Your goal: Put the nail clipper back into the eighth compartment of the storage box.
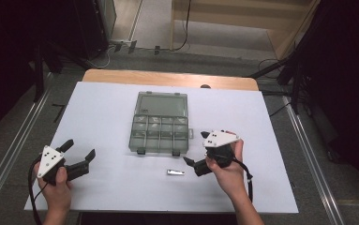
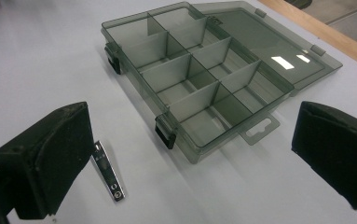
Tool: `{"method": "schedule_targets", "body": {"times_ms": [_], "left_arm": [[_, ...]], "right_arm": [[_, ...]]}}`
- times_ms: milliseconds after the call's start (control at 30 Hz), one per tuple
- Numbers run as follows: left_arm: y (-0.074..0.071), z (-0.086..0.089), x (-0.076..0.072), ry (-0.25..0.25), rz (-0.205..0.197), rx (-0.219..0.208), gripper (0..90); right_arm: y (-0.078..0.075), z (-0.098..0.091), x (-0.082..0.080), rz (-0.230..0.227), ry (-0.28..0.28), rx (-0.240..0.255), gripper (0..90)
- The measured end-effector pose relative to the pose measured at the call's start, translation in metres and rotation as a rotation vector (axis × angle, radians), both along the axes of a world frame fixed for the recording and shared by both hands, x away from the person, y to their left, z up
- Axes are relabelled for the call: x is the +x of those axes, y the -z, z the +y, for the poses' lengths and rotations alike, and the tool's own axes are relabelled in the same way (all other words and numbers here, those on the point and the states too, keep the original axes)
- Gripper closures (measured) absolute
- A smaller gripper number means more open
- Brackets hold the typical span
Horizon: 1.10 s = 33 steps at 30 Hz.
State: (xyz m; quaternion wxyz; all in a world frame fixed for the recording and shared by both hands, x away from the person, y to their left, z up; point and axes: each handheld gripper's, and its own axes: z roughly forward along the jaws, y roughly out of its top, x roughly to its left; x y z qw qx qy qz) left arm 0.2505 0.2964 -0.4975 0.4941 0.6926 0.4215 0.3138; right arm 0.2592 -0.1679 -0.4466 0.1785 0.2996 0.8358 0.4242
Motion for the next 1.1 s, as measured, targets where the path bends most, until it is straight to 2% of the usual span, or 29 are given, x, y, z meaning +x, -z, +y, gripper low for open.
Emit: {"method": "schedule_targets", "body": {"times_ms": [133,567,833,1100], "left_arm": [[0.000,-0.002,0.001,0.006,0.002,0.014,13.2],[0.000,-0.001,0.001,0.010,0.003,0.008,13.2],[0.000,-0.001,0.001,0.014,0.005,0.005,13.2],[0.000,-0.002,0.001,0.013,0.006,0.005,13.2]], "right_arm": [[-0.001,0.006,0.003,0.013,-0.013,-0.008,0.0],[-0.002,0.020,0.009,0.045,-0.063,-0.047,0.2],[0.000,0.030,0.013,0.072,-0.093,-0.086,1.0],[0.004,0.038,0.014,0.105,-0.135,-0.145,5.1]]}}
